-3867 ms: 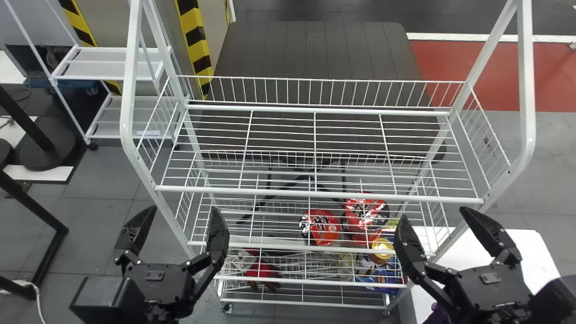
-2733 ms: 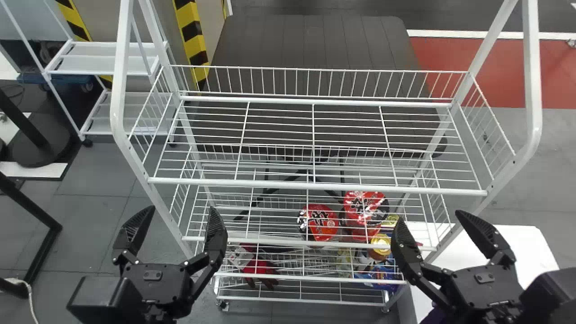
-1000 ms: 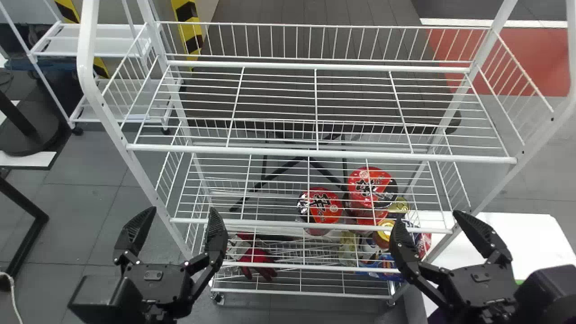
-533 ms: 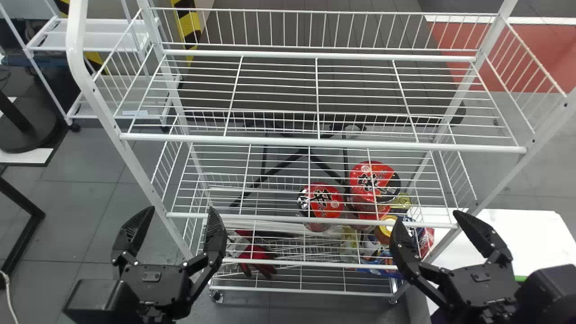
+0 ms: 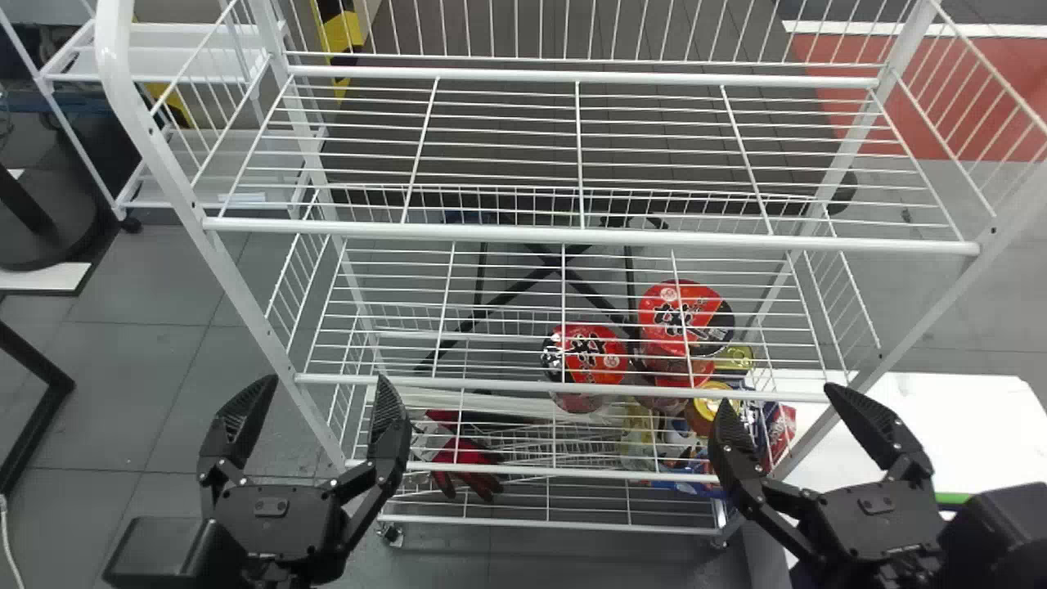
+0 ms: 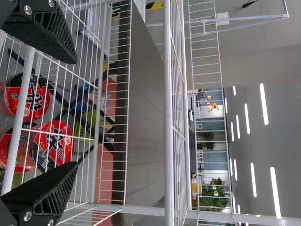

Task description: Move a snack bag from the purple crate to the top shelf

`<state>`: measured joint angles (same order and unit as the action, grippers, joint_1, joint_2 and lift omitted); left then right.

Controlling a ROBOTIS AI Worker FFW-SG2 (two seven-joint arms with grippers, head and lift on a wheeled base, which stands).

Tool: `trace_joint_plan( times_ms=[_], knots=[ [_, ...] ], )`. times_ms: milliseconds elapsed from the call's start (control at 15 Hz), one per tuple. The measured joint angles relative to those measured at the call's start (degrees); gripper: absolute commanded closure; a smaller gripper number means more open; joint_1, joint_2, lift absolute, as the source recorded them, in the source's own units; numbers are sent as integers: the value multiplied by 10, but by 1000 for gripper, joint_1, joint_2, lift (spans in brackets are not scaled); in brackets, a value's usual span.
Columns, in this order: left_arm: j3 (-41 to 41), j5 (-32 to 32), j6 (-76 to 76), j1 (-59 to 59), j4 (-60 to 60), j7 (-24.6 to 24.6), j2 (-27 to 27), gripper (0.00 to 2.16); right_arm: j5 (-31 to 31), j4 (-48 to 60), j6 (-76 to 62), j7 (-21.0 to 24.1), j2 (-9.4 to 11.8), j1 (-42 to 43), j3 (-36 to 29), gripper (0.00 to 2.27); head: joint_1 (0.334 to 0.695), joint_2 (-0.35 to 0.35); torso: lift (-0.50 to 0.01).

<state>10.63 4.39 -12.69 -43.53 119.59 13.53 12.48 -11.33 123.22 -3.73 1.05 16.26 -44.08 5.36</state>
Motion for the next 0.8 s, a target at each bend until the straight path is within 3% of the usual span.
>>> trace_joint_plan(
  times_ms=[800],
  knots=[
    [0,0,-3,-2,1,1,-3,80,1,1,9,0,-1,2,0,19,695,2,-255]
  ],
)
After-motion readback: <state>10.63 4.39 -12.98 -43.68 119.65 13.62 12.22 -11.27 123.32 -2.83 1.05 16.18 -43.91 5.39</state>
